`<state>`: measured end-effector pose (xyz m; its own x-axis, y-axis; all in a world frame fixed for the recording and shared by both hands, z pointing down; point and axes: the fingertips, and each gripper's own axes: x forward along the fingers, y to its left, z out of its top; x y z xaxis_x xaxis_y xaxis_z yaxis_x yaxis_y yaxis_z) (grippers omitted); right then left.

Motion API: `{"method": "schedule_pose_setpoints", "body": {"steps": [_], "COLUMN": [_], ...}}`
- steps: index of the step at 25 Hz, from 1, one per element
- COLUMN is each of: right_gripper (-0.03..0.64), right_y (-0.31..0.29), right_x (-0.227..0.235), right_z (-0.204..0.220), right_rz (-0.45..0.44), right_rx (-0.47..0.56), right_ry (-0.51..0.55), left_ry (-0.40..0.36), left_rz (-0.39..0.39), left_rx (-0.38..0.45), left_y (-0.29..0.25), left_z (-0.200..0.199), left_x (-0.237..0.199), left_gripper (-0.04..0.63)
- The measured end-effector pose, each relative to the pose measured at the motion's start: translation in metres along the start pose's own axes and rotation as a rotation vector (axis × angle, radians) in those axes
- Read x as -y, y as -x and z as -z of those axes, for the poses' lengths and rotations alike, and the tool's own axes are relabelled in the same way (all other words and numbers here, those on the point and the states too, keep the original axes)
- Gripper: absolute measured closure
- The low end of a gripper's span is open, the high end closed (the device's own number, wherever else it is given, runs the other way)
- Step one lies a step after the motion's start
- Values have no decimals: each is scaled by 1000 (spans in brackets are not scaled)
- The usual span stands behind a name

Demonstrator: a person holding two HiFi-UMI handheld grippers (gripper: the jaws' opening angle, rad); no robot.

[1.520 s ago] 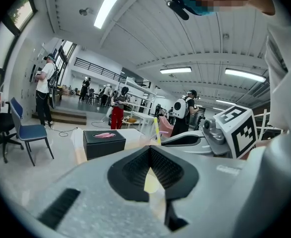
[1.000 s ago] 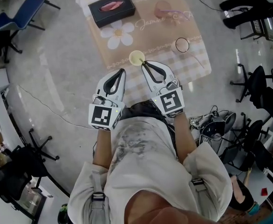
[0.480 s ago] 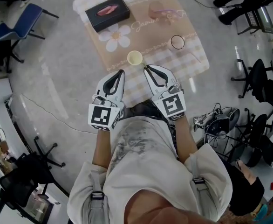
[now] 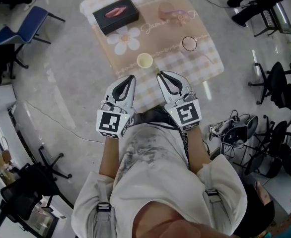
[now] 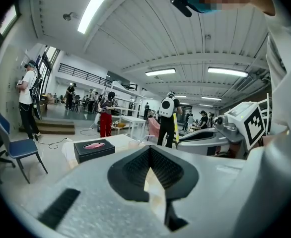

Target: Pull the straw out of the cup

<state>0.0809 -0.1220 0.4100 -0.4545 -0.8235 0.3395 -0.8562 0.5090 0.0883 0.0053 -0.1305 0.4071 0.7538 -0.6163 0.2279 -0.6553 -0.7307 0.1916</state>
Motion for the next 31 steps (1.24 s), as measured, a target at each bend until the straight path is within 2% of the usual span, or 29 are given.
{"method": "schedule_pose_setpoints", "body": {"steps": [5, 31], "right_gripper": [584, 584], "right_y": [5, 12], "right_x": [-3, 0], "right_z": [2, 1], "right_rz": [3, 4], "right_rx": [-13, -8], "right_ry": [-54, -54], "left_ry": [0, -3], "left_rz": [7, 5], "left_rx": [-5, -13], "left_y": [1, -2], "left_z": [3, 7], "left_x": [5, 12], "left_gripper": [592, 592]}}
